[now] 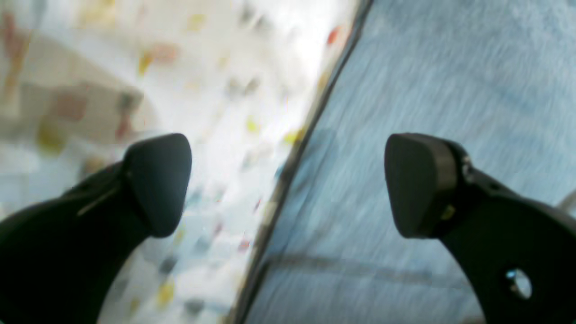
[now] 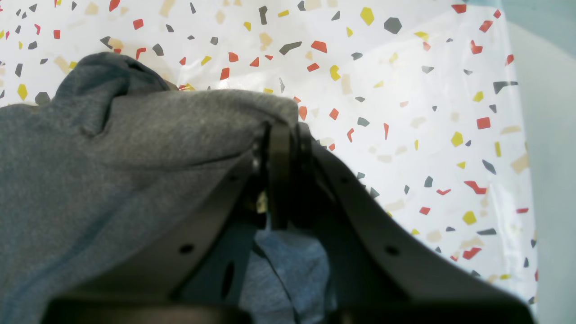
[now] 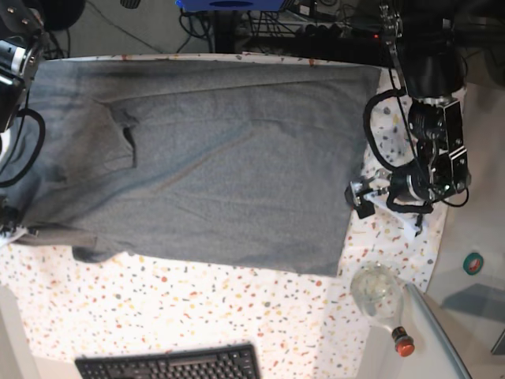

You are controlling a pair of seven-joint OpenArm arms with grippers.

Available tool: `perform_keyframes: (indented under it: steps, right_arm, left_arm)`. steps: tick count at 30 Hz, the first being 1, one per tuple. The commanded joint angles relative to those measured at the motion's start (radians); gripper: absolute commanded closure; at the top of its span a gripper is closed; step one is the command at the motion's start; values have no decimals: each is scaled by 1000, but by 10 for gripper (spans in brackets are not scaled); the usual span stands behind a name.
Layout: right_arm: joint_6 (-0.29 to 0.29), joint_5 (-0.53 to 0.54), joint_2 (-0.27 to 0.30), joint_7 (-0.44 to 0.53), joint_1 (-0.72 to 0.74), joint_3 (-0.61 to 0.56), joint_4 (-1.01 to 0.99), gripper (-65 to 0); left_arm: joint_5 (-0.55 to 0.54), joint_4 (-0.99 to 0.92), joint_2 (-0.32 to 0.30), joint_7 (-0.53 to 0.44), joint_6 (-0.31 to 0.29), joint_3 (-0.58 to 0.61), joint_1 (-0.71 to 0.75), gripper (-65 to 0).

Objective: Layout the t-shirt on the table in an organized manner, then fold the t-shirt properly
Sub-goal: 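Grasp the shirt hem with the left gripper and pull it taut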

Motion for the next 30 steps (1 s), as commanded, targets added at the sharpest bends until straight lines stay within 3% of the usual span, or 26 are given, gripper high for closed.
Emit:
perform_keyframes:
  steps: [1, 5, 8, 15, 18, 20, 24, 30]
  right_arm:
    - [0, 8, 10, 21, 26, 2, 17, 0]
    - [0, 8, -3, 21, 26, 2, 17, 0]
    - [0, 8, -3, 21, 26, 2, 17, 0]
    - [0, 8, -1, 21, 26, 2, 17, 0]
    - [0, 8, -1, 26, 16, 2, 19, 0]
    - [0, 8, -1, 26, 16, 2, 19, 0]
    - [0, 8, -1, 26, 14, 2, 19, 0]
    - [0, 8, -1, 24, 14, 2, 19, 0]
  left_arm:
    - [-16, -22, -7, -33, -6, 27, -36, -648]
    - [-16, -215, -5, -128, -6, 139, -119, -578]
    - [-16, -315, 13, -174, -6, 149, -152, -571]
    - [-16, -264, 42, -176, -6, 155, -133, -551]
    - [-16, -263, 44, -176, -6, 157, -124, -439]
    - [-16, -263, 42, -176, -6, 155, -119, -331]
    - [-16, -253, 37, -174, -6, 149, -102, -20]
    - [-16, -151, -5, -156, -3, 112, -49, 0]
